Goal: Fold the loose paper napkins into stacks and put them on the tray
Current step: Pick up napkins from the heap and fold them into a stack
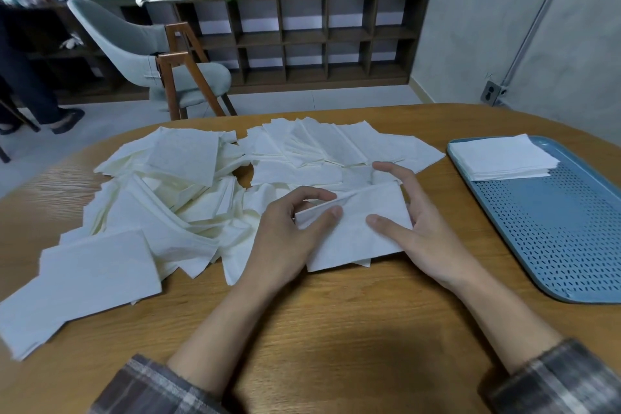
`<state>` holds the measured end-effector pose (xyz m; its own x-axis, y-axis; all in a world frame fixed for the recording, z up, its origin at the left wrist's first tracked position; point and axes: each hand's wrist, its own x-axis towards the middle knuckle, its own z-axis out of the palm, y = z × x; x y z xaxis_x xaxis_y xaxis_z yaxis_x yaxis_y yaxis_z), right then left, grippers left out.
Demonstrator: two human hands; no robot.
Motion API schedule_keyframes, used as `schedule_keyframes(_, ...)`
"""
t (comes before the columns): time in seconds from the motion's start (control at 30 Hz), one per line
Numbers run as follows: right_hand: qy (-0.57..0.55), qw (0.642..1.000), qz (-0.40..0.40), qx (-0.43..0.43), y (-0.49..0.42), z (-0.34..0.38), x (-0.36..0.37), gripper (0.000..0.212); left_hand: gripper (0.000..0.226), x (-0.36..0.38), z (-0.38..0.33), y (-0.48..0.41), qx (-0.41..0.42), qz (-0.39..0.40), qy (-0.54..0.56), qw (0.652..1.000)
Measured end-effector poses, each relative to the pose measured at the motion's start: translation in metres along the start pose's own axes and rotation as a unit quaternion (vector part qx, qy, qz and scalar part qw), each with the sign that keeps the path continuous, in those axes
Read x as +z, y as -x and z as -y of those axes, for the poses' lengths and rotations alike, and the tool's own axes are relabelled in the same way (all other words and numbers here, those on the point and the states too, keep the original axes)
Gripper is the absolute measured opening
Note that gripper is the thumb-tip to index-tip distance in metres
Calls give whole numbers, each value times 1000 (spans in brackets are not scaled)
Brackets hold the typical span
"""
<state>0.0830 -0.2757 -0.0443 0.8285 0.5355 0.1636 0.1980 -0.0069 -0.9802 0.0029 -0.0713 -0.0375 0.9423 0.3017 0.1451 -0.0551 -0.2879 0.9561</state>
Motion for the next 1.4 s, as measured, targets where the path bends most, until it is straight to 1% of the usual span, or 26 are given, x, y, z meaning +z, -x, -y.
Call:
schedule_keyframes(0.07, -11, 1000, 1, -13, 0, 1, -1, 67, 4, 0, 1, -1, 11, -29, 4, 1000)
schedule_keyframes(0.17, -37, 999, 1, -34, 1, 3, -3, 60, 5, 0, 5, -3, 35, -73, 1, 997)
schedule_keyframes(0.23, -30, 999, -17, -40, 2, 3, -4, 54, 6, 0, 6, -3, 41, -93, 1, 995)
schedule_keyframes(0.3, 42, 997, -39, -56, 1, 3, -5, 44, 9, -1, 7, -4, 47, -108, 2, 993)
schedule_keyframes(0.37, 119, 990, -41, -68, 1, 1, -4, 31, 12, 0, 6, -2, 69, -120, -18, 990)
schedule_keyframes(0.43, 141, 987, -46, -60, 0, -1, -5, 35, 12, 2, 3, 0, 104, -128, -53, 985)
schedule_keyframes(0.47, 146, 986, -56, -53, 0, -3, -5, 38, 13, 2, 4, 1, 120, -118, -73, 983)
schedule_keyframes(0.5, 152, 985, -70, -47, -2, -5, -6, 39, 13, 2, 5, 1, 135, -85, -93, 983)
schedule_keyframes(0.57, 157, 982, -99, -43, -3, -7, -7, 35, 11, 2, 11, 1, 168, 37, -156, 973)
schedule_keyframes(0.6, 154, 981, -111, -45, -4, -7, -7, 33, 9, 1, 15, 1, 187, 98, -201, 957)
schedule_keyframes(0.63, 150, 980, -121, -47, -4, -7, -7, 31, 11, 1, 18, 0, 201, 140, -245, 938)
schedule_keyframes(0.67, 142, 980, -127, -50, -3, -6, -7, 30, 14, 1, 22, 0, 212, 158, -278, 924)
schedule_keyframes(0.7, 132, 981, -133, -52, -3, -4, -7, 29, 17, 1, 25, -1, 220, 154, -294, 917)
schedule_keyframes(0.83, 91, 983, -146, -71, -1, 0, -7, 26, 18, 5, 28, -2, 258, 89, -308, 911)
schedule_keyframes(0.93, 84, 982, -144, -86, 0, 2, -7, 30, 17, 11, 27, 0, 291, 53, -321, 900)
schedule_keyframes(1.03, 88, 984, -127, -84, 0, 2, -7, 36, 22, 12, 27, -3, 263, 76, -334, 902)
schedule_keyframes(1.2, 150, 981, -98, -77, -2, -5, -5, 41, 27, 13, 27, -1, 223, 124, -314, 914)
schedule_keyframes(1.27, 159, 980, -95, -76, -2, -6, -5, 42, 23, 14, 27, 0, 226, 122, -309, 916)
schedule_keyframes(1.4, 161, 981, -79, -75, -2, -8, -4, 43, 16, 15, 22, 5, 270, 120, -325, 898)
